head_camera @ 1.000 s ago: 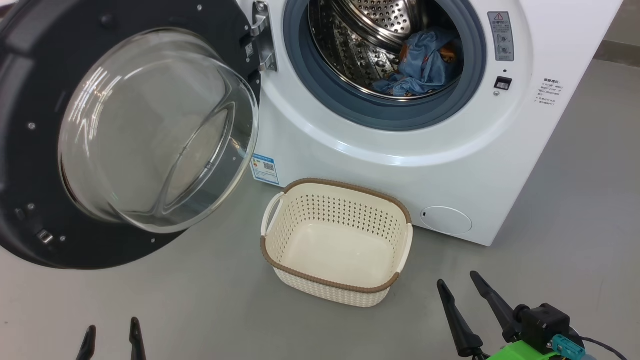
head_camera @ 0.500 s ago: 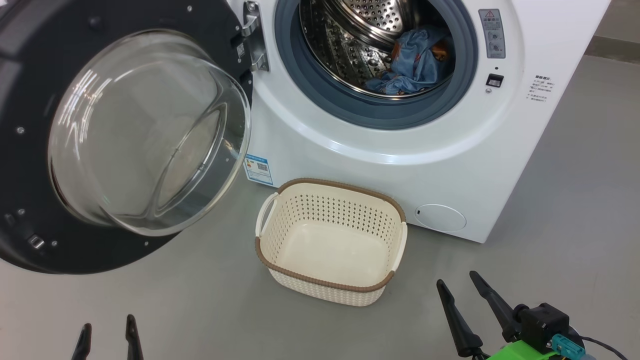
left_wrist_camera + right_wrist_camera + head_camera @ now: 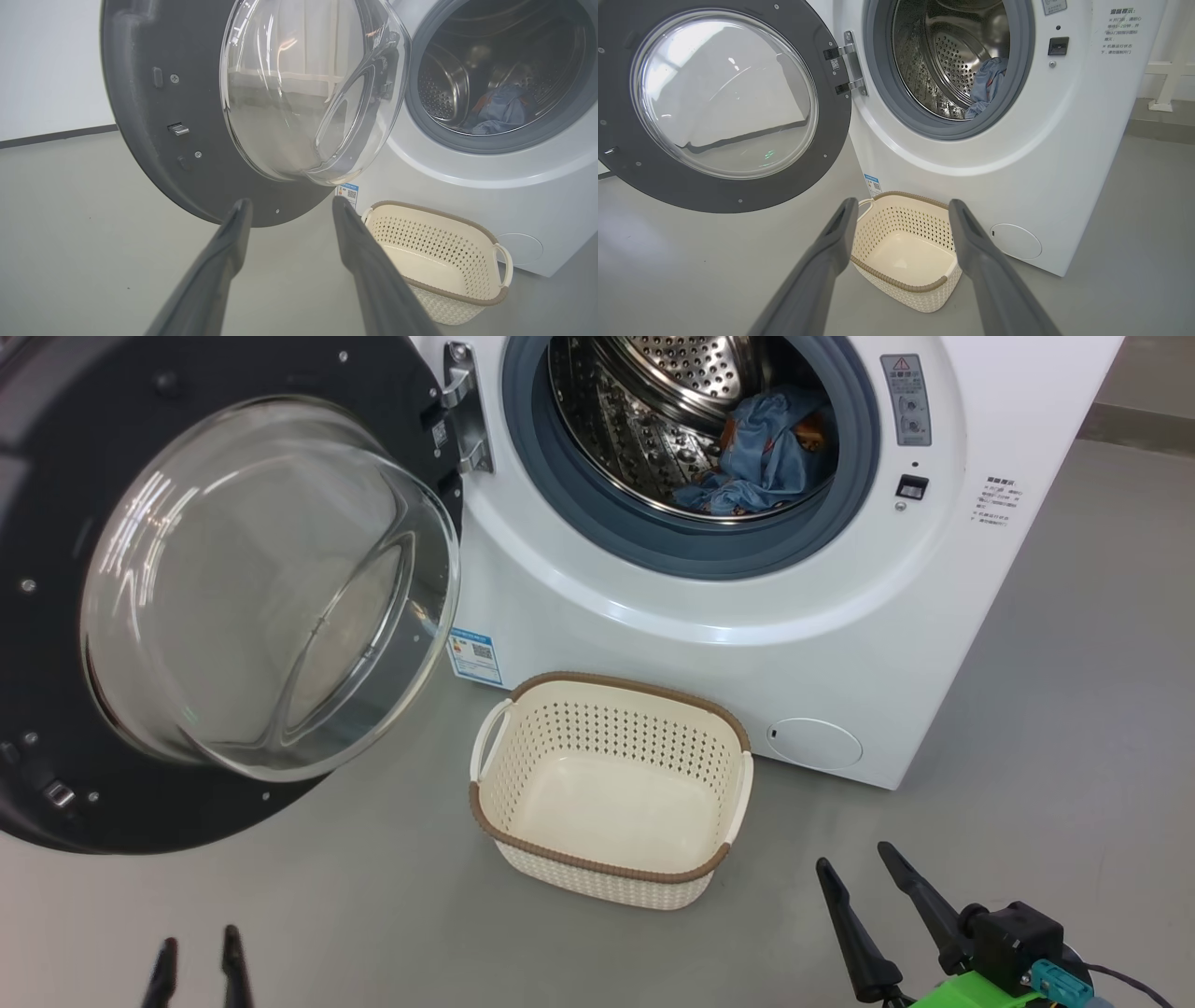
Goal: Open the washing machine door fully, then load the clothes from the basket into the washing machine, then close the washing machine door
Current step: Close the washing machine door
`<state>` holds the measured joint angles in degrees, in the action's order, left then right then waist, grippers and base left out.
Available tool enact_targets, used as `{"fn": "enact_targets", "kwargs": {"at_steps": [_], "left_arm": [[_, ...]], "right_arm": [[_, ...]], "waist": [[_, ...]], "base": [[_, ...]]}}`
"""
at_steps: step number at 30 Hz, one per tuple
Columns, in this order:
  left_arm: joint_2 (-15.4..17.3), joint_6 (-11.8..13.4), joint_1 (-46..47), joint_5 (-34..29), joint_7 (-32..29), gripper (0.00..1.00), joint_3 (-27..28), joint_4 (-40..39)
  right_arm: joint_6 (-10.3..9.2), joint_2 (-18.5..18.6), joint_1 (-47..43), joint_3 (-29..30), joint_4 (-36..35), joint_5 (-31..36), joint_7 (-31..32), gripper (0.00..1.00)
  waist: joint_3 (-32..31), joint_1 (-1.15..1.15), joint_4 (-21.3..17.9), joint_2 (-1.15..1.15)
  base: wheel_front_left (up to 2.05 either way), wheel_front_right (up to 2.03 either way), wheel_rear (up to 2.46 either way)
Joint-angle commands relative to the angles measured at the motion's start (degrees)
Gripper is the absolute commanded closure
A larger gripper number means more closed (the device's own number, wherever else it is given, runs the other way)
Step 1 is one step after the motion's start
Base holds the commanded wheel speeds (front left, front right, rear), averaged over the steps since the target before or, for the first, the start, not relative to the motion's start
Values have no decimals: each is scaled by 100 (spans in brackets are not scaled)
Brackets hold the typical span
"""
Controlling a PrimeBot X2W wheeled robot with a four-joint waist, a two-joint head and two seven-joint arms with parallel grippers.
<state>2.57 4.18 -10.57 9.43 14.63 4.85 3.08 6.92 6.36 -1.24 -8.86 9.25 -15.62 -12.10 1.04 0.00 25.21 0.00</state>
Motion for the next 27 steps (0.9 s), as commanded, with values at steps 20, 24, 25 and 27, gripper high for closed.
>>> {"fn": "enact_targets", "kwargs": {"at_steps": [20, 24, 25, 27], "left_arm": [[91, -350, 916, 1165, 37, 100, 1128, -296], [274, -523, 1419, 1665, 37, 100, 1592, -224], [351, -549, 1564, 1794, 31, 100, 1696, -175], [536, -586, 1854, 1993, -30, 100, 1859, -76]], "right_arm": [[57, 50, 180, -107, -200, 64, 26, 0], [57, 56, 174, -96, -235, 72, 45, 0], [57, 56, 173, -92, -244, 73, 50, 0], [57, 54, 176, -83, -262, 77, 60, 0]], "waist": [[68, 0, -84, 0], [101, 0, -102, 0], [111, 0, -107, 0], [133, 0, -113, 0]], "base": [[0, 0, 0], [0, 0, 0], [0, 0, 0], [0, 0, 0]]}}
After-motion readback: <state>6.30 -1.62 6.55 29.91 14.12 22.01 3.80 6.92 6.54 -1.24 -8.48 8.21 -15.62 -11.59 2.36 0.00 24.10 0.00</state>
